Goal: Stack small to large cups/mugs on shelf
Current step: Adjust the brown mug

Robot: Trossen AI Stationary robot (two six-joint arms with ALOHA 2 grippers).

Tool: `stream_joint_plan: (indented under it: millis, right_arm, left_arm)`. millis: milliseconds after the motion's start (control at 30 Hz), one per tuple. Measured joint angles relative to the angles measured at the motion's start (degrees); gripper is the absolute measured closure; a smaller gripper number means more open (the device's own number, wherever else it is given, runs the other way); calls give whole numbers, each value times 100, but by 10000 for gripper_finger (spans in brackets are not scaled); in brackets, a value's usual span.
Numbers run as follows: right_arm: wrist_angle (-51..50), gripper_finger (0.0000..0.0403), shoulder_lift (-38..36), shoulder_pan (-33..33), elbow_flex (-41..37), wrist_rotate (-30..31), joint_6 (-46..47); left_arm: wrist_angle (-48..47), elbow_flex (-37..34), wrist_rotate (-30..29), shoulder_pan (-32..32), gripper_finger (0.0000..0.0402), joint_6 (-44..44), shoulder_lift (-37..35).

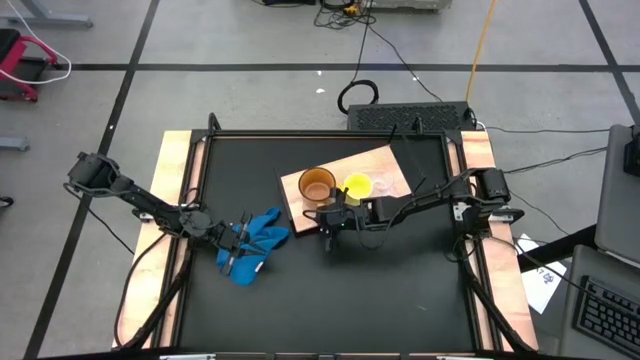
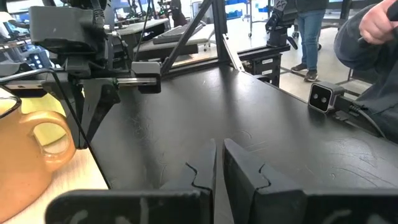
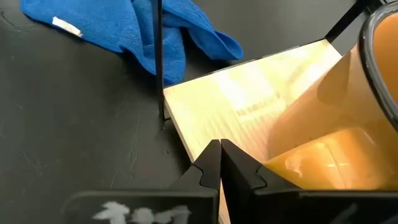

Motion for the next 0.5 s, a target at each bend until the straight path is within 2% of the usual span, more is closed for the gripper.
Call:
stream_joint_plan:
  millis: [267,500]
  right_arm:
    - [-43,403,-65,41,-2,108,-29]
    - [-95,403,-841,276,91,106,-478]
  left_arm:
    - [-52,0,2,0,371,2,-2]
    - [-140,0,2,0,371,25,-1]
